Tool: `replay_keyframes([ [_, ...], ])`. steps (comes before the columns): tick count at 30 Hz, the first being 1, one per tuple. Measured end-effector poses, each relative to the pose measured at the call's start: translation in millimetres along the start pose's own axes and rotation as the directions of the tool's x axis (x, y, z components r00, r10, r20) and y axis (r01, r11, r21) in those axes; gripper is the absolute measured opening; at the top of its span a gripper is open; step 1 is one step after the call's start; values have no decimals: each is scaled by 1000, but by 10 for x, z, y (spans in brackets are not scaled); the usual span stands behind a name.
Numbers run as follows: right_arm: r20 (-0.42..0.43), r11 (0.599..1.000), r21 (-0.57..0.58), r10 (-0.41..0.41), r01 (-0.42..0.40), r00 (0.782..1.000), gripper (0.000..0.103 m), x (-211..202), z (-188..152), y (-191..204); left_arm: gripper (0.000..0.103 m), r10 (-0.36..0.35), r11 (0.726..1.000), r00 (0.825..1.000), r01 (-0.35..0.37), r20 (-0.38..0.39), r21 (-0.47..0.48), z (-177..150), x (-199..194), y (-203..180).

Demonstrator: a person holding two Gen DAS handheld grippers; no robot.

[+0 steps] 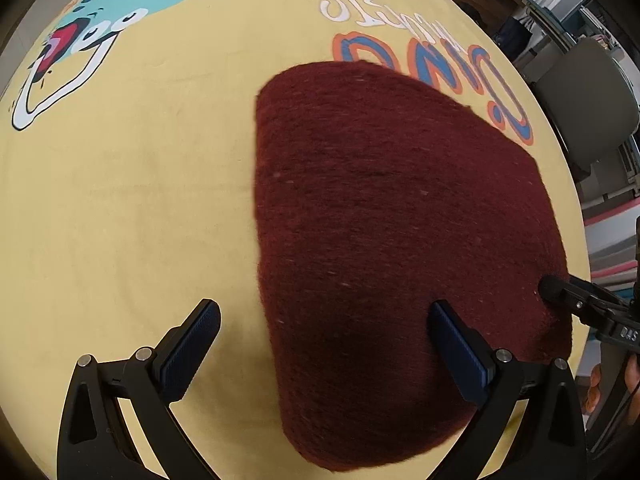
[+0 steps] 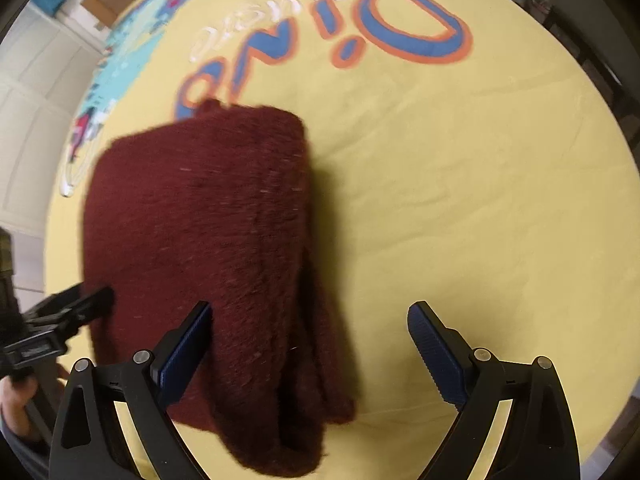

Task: Fold small clothes

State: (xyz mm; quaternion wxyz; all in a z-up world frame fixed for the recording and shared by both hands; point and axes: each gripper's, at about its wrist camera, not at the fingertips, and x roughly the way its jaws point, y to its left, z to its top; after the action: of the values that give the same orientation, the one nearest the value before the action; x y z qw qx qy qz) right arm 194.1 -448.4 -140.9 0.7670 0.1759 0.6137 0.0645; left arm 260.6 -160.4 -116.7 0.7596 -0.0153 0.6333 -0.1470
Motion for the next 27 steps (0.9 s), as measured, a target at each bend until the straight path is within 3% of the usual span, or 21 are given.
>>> replay_keyframes([
  [5, 13, 996, -78, 44, -43, 999, 97, -92, 26, 239, 102, -29, 1000, 1000, 29, 11, 6, 41, -18, -121],
  [11, -30, 991, -132, 26, -29, 999, 97, 274, -23, 320, 102, 12, 1000, 1000, -12, -23, 11, -58, 228, -139],
  [12, -36, 991, -130, 36, -41, 999, 102, 350, -36, 299, 102, 8, 1000, 1000, -8, -23, -3, -79, 252, -120],
  [20, -82, 988, 0, 155, -156, 984, 102, 580, -123, 33, 103, -5, 1000, 1000, 4, 11, 9, -200, 323, -130],
  [27, -90, 988, -14, 153, -155, 984, 100, 592, -109, 53, 101, -35, 999, 999, 35, 20, 16, -231, 377, -134],
])
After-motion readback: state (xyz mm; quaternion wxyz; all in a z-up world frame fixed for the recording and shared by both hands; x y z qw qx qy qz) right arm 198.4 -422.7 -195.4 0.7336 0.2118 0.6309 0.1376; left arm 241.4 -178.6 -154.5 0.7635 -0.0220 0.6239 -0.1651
